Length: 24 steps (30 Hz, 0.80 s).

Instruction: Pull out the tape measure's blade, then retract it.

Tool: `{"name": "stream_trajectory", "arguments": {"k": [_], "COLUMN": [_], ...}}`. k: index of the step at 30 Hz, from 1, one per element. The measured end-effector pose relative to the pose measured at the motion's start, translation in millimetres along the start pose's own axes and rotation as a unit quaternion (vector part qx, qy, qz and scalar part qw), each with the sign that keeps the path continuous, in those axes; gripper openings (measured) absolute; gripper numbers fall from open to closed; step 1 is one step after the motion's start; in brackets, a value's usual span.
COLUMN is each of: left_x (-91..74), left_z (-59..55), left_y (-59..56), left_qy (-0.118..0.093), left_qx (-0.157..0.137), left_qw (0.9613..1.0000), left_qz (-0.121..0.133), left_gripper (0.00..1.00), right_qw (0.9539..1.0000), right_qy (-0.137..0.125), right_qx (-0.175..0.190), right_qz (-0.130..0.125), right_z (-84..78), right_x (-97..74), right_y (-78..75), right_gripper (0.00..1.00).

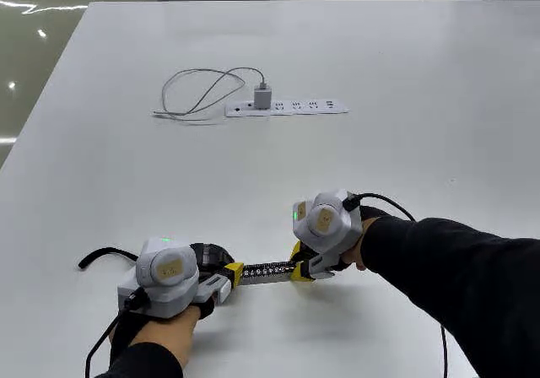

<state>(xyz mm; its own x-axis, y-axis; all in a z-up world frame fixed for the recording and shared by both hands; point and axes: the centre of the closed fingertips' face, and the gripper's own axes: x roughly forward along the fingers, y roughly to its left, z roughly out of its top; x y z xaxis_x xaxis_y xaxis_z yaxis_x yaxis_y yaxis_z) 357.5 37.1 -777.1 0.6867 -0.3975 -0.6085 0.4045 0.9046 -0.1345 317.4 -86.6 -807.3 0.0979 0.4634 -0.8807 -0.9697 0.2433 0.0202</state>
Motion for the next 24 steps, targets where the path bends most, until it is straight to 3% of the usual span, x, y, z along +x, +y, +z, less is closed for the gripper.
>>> {"name": "stream_trajectory", "arguments": {"k": [24], "left_x": [0.1], "left_z": [0.6], "left_y": [0.7], "left_qy": [0.0], "left_qx": [-0.001], "left_qw": [1.0], "left_qz": [-0.001], "left_gripper": [0.61], "right_qw": [0.9997], "right_qy": [-0.018], "right_qx": [0.018], "right_qz": [0.004], "right_z": [10.8], "right_x": [5.8], "right_y": [1.5], "right_gripper": [0.1]}}
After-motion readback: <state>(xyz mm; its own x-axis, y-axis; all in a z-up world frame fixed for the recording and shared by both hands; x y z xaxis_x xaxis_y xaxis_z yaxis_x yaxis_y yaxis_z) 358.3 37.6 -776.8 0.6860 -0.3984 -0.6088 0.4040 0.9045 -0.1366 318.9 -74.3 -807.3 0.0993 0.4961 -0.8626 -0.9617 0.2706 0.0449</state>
